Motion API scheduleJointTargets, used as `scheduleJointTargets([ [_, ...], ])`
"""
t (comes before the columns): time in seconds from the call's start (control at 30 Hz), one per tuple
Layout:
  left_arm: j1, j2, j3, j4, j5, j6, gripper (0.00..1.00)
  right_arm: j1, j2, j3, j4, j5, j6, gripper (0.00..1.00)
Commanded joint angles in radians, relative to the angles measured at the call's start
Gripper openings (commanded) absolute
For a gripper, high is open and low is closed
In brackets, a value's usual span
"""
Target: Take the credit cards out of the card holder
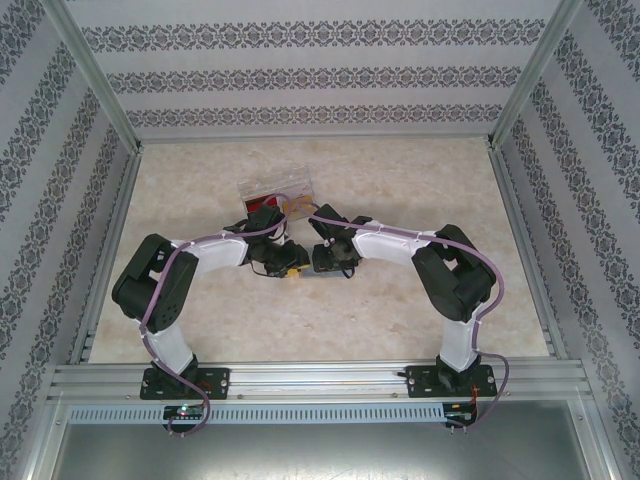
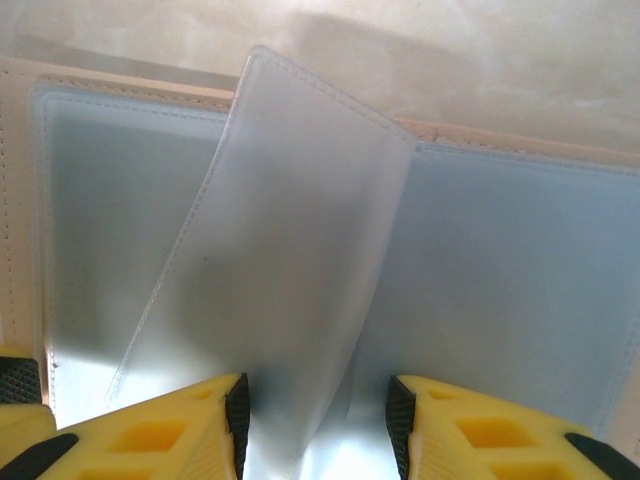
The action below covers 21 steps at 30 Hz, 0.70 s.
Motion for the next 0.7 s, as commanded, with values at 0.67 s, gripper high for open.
scheduleJointTargets([
  [0.67,-0.024,0.066,0.065,0.005,0.075,0.045,0.33,-0.033,0.045,-0.073,0.014,-0.042,0.025,0.43],
])
